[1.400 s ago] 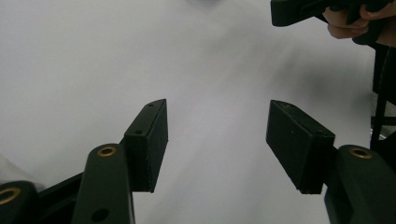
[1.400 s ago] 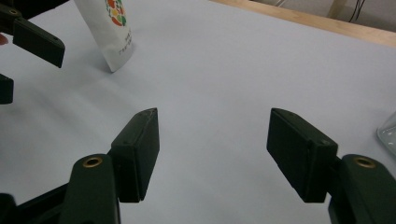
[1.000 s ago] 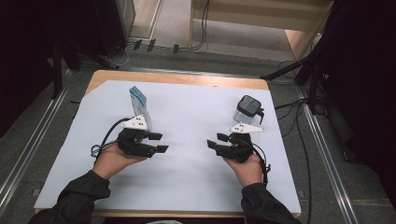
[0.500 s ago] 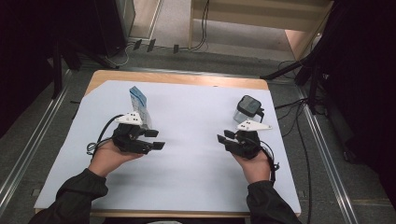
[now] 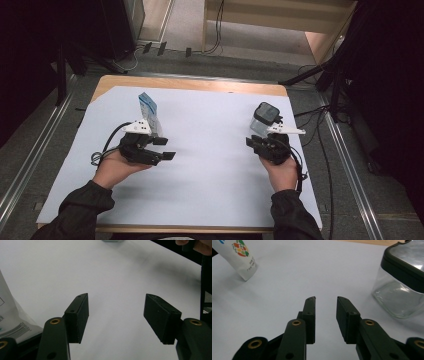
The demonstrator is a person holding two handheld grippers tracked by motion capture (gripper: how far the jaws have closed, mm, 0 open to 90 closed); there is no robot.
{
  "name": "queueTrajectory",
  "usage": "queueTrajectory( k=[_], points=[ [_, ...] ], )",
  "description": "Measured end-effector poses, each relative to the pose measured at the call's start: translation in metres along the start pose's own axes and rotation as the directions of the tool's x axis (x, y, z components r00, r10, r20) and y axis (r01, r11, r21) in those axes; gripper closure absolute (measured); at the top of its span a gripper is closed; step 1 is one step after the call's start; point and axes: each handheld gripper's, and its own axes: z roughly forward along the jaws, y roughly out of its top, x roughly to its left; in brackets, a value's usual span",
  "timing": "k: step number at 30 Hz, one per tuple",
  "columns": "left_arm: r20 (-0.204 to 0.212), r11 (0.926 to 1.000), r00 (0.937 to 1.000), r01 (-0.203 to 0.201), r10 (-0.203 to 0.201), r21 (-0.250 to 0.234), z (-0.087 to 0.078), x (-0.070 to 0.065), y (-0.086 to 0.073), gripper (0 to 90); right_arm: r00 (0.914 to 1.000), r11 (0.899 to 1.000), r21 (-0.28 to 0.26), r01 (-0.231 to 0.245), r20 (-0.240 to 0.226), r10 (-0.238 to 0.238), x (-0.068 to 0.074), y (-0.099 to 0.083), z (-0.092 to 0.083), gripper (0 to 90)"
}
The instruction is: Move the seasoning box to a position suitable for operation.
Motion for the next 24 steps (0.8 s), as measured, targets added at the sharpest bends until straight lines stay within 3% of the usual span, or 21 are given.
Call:
queueTrajectory(
  k=[5,6,12,14,19,24],
  points=[
    [0.0,0.9999,1.0,-0.008,0.008,0.008,0.0,-0.002,0.0,37.6,0.999,1.0,-0.022,-0.014,0.041,0.015,-0.014,0.002,-0.002,84.1],
    [-0.001,0.9998,0.9999,-0.013,0.013,0.012,0.001,-0.002,-0.001,37.5,0.9983,1.0,-0.024,-0.02,0.054,0.021,-0.021,0.002,-0.002,90.0],
    [-0.011,0.9997,0.9997,-0.019,0.02,0.015,0.0,-0.005,-0.002,37.5,0.9931,0.999,-0.035,-0.042,0.108,0.046,-0.037,0.004,-0.003,90.0],
    [-0.013,0.9995,0.9995,-0.028,0.028,0.015,-0.001,-0.007,-0.003,37.5,0.9884,0.996,-0.053,-0.069,0.132,0.075,-0.051,0.005,-0.002,90.0],
    [-0.021,0.9994,0.9992,-0.034,0.034,0.011,-0.003,-0.008,-0.005,37.6,0.9815,0.994,-0.055,-0.092,0.163,0.1,-0.069,0.008,0.002,90.0],
    [-0.025,0.9993,0.9991,-0.035,0.035,0.008,-0.003,-0.01,-0.007,37.8,0.9769,0.994,-0.046,-0.101,0.185,0.108,-0.077,0.008,0.006,90.0]
  ],
)
